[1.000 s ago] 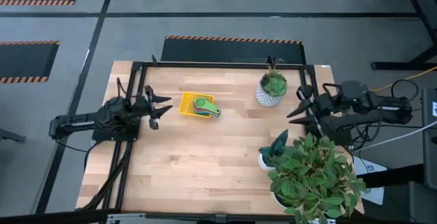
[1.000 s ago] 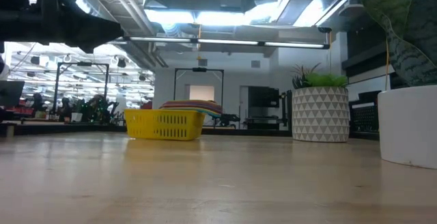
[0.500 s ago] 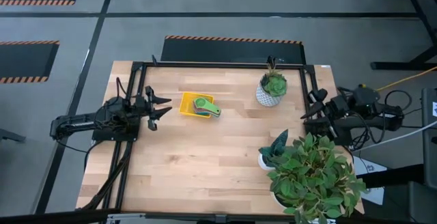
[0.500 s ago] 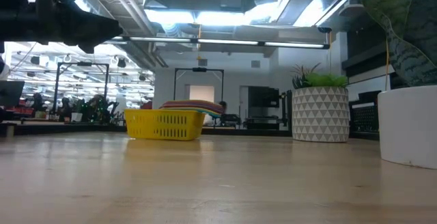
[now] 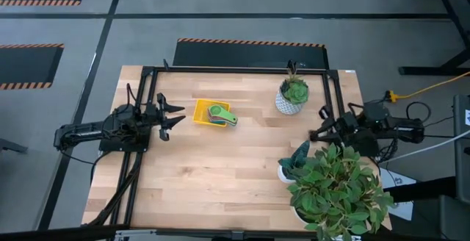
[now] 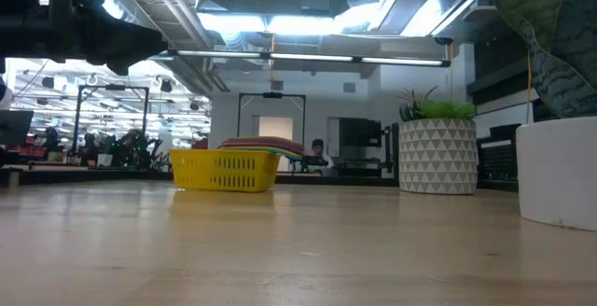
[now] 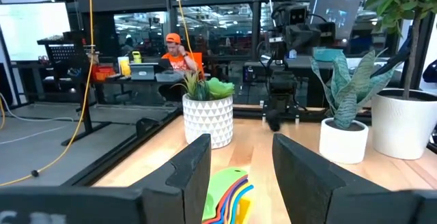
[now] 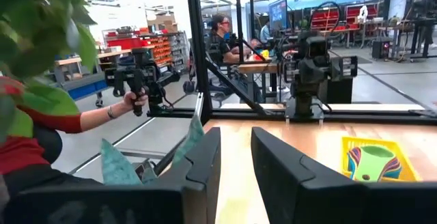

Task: Nest measuring cups in basket
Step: Return to Home Position

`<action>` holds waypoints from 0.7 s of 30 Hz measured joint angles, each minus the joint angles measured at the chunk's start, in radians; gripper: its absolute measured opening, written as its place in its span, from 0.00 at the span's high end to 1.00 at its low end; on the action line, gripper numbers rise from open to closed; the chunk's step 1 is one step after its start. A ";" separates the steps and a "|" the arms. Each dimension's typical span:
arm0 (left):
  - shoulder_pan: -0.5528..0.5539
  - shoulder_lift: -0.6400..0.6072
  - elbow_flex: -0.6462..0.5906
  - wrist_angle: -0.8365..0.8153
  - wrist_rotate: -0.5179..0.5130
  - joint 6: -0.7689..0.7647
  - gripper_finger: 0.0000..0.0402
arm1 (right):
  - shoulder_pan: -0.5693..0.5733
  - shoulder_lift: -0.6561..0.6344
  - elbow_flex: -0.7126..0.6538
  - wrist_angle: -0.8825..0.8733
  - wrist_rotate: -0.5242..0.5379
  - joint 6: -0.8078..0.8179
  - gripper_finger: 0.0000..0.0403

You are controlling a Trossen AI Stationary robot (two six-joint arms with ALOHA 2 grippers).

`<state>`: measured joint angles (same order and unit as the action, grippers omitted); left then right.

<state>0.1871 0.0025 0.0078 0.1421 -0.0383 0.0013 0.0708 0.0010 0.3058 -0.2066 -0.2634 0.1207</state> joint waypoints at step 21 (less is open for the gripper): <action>0.000 0.000 0.000 -0.008 0.000 -0.002 0.63 | 0.000 0.001 -0.242 0.239 0.002 -0.002 0.78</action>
<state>0.1871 0.0025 0.0078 0.1343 -0.0383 -0.0002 0.0704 0.0017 0.0634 0.0323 -0.2618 0.1192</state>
